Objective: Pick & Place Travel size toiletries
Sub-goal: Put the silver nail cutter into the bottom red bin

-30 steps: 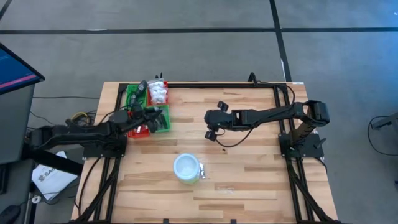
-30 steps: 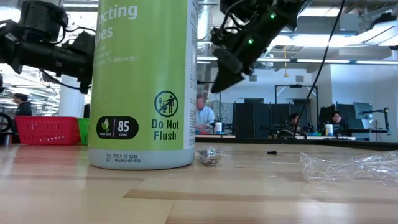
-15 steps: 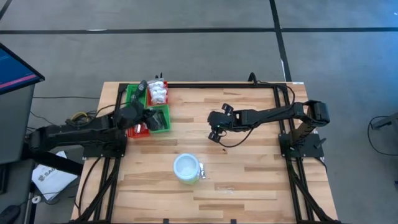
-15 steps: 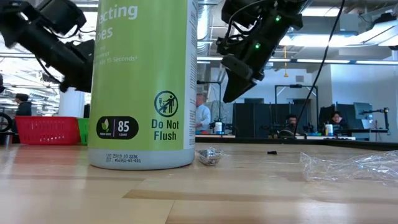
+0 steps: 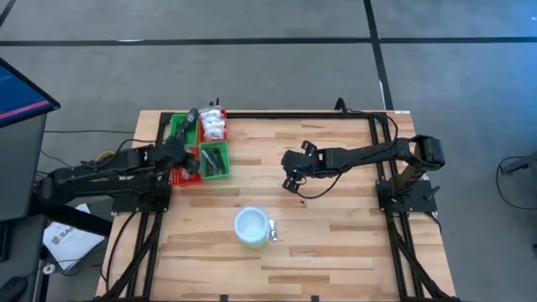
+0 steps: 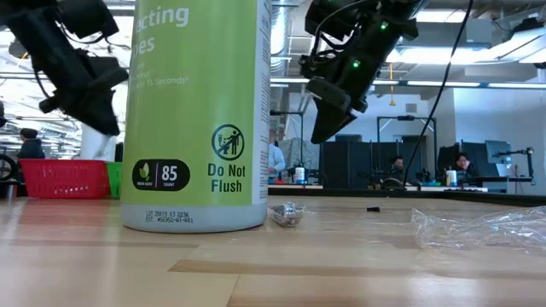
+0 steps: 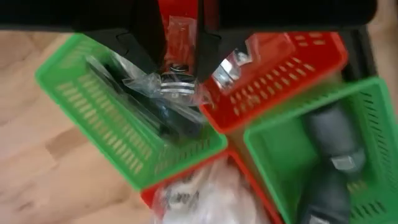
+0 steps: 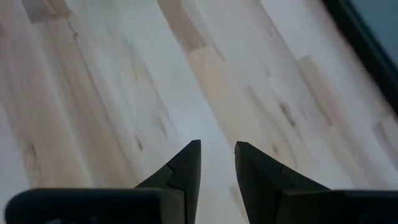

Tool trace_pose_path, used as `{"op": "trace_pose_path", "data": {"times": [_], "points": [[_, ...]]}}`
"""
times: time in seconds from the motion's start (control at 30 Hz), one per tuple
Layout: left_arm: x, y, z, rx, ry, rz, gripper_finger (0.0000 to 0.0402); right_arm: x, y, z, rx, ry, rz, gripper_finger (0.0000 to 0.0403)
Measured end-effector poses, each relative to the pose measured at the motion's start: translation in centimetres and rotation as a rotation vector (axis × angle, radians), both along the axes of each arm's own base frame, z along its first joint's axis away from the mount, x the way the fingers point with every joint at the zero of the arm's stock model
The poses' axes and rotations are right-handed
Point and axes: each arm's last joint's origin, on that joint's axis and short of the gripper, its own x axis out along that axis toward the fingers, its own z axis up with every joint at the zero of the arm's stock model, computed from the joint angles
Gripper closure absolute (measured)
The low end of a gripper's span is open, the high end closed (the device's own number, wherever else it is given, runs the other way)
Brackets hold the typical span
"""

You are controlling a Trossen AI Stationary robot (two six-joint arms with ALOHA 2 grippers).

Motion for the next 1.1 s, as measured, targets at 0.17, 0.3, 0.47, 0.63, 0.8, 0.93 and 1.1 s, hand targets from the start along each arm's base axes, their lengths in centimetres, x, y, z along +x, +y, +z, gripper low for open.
{"op": "trace_pose_path", "data": {"times": [0.17, 0.3, 0.47, 0.63, 0.8, 0.93, 1.1], "points": [[0.0, -0.4, -0.2, -0.073, -0.014, -0.013, 0.0345, -0.3, 1.2, -0.5, 0.022, 0.047, -0.001, 0.0313], [-0.3, -0.6, -0.5, -0.099, 0.014, 0.000, 0.0342, -0.6, 2.7, -1.2, 0.051, 0.054, 0.040, 0.0313], [-0.7, -0.7, -0.7, -0.127, 0.042, 0.031, 0.0340, -1.2, 4.8, -2.2, 0.074, 0.061, 0.071, 0.0313], [-0.7, -0.8, -0.7, -0.145, 0.032, 0.032, 0.0338, -1.3, 7.1, -2.5, 0.092, -0.002, 0.126, 0.0313], [-0.5, -0.8, -0.9, -0.183, 0.034, 0.011, 0.0337, -1.4, 9.6, -2.9, 0.120, -0.084, 0.209, 0.0313], [-0.2, -0.7, -1.1, -0.194, 0.063, 0.012, 0.0335, -1.9, 11.2, -3.5, 0.148, -0.104, 0.275, 0.0313], [0.5, -0.5, -1.7, -0.211, 0.121, 0.015, 0.0317, -2.4, 12.5, -4.0, 0.162, -0.162, 0.322, 0.0313]]}}
